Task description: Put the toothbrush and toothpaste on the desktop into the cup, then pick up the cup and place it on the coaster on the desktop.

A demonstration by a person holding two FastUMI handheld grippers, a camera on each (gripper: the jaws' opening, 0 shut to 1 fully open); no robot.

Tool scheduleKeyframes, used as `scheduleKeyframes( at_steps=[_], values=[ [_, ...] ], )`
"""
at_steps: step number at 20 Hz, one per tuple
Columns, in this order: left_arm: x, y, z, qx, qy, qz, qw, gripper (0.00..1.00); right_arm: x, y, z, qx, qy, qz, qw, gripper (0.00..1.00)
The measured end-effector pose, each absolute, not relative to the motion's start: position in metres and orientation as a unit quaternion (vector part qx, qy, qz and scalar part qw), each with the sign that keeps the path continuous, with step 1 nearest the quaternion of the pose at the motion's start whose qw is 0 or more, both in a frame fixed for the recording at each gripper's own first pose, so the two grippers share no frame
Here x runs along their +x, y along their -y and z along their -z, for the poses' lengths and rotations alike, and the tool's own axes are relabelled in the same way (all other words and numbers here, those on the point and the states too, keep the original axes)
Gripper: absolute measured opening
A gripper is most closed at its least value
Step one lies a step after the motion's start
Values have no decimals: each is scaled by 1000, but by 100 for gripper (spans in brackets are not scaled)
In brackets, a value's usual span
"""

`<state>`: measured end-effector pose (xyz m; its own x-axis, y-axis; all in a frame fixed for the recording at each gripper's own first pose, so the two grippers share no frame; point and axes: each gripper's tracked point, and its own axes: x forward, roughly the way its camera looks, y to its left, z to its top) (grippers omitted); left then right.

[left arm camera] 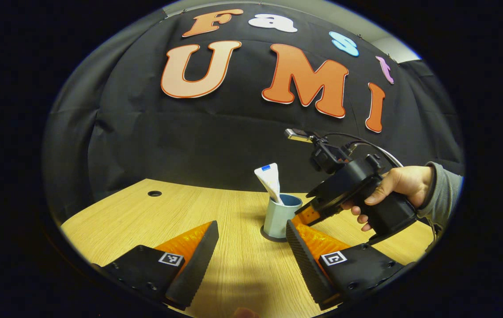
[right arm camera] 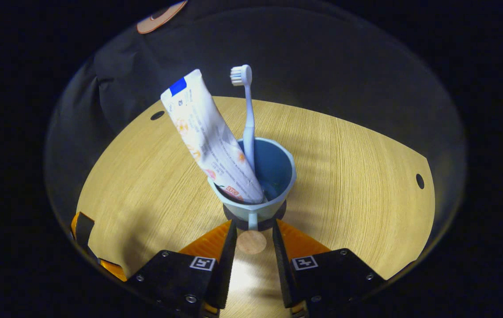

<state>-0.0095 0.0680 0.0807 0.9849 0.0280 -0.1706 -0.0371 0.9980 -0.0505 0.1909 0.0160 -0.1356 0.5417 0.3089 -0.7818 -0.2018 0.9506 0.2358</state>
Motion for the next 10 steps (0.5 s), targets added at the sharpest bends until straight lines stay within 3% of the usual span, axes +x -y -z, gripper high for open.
scheduleKeyframes(
  at_steps=[1,4,5,10],
  values=[
    [-10,-67,-83,-24,-83,-17,996,97,190,-14,132,61,-445,-145,881,55],
    [-11,-60,-92,-23,-76,-11,997,97,181,-10,124,73,-409,-145,898,60],
    [-11,-59,-95,-21,-73,-10,997,97,177,-9,121,79,-400,-147,901,71],
    [-11,-51,-111,-3,-56,-10,998,97,166,31,93,89,-324,-112,935,79]
  ],
)
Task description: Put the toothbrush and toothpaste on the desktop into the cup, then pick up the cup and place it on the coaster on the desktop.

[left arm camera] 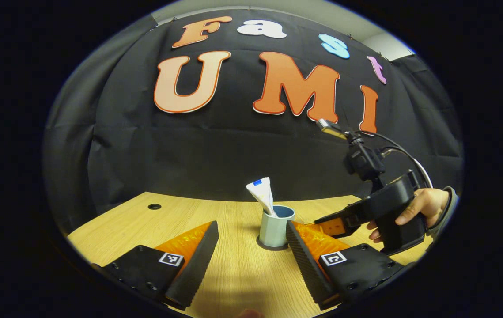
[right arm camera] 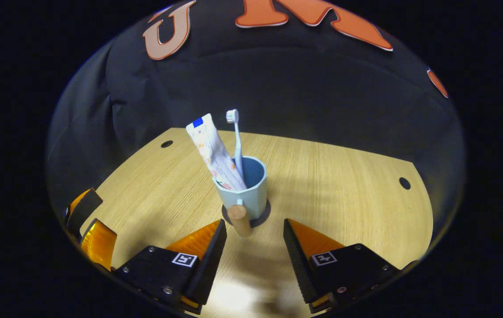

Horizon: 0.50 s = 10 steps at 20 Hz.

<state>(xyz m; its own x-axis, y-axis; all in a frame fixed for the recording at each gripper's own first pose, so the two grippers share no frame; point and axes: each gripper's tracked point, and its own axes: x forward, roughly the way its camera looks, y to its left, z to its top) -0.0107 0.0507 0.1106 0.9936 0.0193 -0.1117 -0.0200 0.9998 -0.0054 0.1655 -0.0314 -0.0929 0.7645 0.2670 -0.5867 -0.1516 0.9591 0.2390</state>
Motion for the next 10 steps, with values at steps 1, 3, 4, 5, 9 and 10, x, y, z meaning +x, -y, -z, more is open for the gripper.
scheduleKeyframes(
  at_steps=[1,3,4,5,9,10],
  values=[
    [-10,-49,-113,-2,-53,-10,999,97,164,42,88,90,-310,-104,941,79],
    [-11,-48,-116,1,-49,-12,999,97,155,58,79,98,-284,-96,949,79],
    [-11,-46,-117,4,-47,-12,999,97,152,63,77,101,-272,-93,953,79],
    [-12,-44,-121,6,-44,-11,999,97,149,69,74,101,-259,-90,956,79],
    [-13,-36,-133,18,-27,-9,999,97,128,96,59,94,-216,-69,969,79],
    [-14,-34,-138,19,-20,-7,1000,97,124,100,54,93,-202,-65,973,78]
  ],
)
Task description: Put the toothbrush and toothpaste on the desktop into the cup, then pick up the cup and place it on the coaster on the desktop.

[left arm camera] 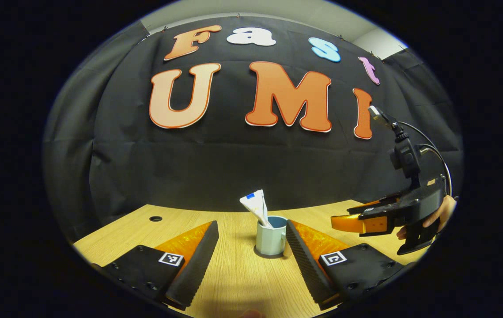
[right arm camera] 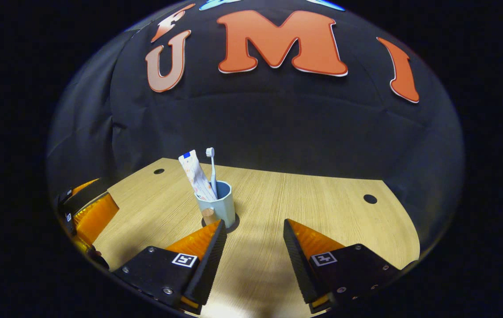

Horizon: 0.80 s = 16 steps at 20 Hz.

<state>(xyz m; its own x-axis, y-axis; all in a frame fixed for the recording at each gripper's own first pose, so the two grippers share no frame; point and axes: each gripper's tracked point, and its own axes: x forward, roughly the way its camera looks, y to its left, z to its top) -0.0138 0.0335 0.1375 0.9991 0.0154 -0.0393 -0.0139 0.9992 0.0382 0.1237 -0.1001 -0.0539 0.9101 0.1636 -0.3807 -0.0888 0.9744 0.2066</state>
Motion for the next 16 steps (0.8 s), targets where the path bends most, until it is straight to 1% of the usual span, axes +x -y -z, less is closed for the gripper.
scheduleKeyframes(
  at_steps=[3,8,9,10,11,13,16],
  values=[
    [-17,-29,-148,22,0,-6,1000,97,109,118,42,88,-165,-46,981,79],
    [-21,-27,-157,29,18,-17,999,98,86,141,40,91,-130,-22,987,78],
    [-21,-27,-156,28,19,-17,999,98,82,147,38,87,-119,-15,989,75],
    [-22,-25,-157,27,21,-16,999,98,80,154,37,78,-105,-5,991,81],
    [-22,-27,-159,28,26,-21,999,97,78,162,36,67,-92,9,994,81],
    [-23,-27,-160,31,31,-24,999,98,72,166,38,51,-79,22,995,82],
    [-22,-22,-160,25,36,-20,999,97,63,165,36,45,-64,25,997,84]
  ],
)
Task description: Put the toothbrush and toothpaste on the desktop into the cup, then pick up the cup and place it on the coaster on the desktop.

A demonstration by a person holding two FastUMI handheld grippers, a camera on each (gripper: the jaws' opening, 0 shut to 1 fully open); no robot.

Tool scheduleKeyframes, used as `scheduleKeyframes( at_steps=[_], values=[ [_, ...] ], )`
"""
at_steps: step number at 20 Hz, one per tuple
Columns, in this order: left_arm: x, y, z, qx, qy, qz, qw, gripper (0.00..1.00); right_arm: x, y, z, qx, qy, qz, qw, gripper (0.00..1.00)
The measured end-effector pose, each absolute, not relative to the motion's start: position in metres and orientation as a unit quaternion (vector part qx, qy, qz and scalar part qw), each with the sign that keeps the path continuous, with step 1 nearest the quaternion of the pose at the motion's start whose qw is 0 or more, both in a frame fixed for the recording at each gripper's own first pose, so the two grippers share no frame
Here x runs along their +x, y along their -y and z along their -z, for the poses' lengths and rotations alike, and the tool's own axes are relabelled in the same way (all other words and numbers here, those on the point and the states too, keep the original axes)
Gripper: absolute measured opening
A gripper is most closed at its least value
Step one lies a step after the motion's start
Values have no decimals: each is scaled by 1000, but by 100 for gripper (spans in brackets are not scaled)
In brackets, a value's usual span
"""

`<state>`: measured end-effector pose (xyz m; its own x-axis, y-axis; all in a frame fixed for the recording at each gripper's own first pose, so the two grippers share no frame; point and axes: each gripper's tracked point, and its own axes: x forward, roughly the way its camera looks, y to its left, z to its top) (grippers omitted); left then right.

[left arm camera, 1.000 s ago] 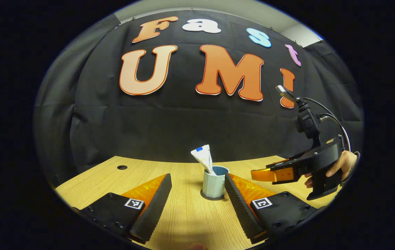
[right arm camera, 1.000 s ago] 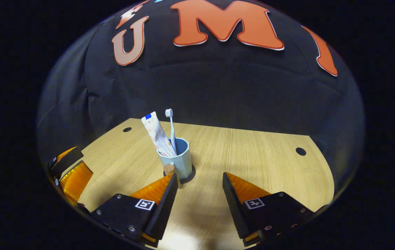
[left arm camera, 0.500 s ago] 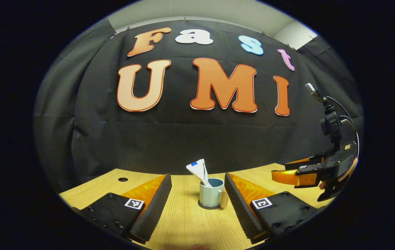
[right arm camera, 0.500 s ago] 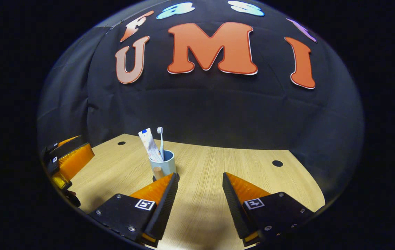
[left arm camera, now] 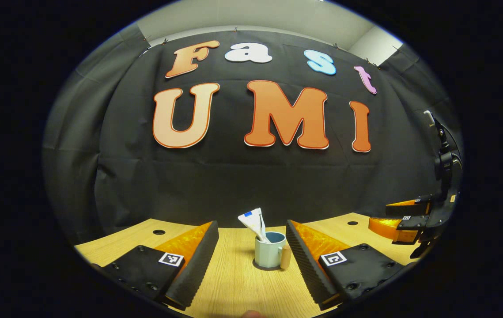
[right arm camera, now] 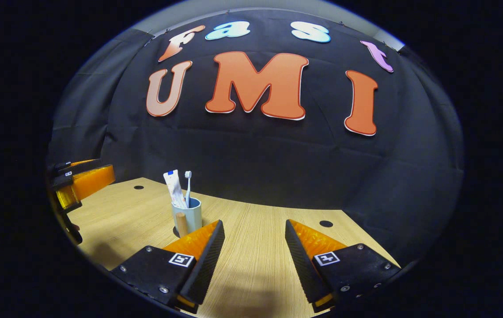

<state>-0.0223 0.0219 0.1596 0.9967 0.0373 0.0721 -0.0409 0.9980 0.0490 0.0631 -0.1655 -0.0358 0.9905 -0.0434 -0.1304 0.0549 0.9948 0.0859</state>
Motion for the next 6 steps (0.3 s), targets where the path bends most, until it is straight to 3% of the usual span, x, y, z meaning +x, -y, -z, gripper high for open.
scheduleKeyframes(
  at_steps=[6],
  values=[
    [-23,-24,-162,29,42,-19,998,98,55,169,19,13,-21,44,999,86]
  ],
)
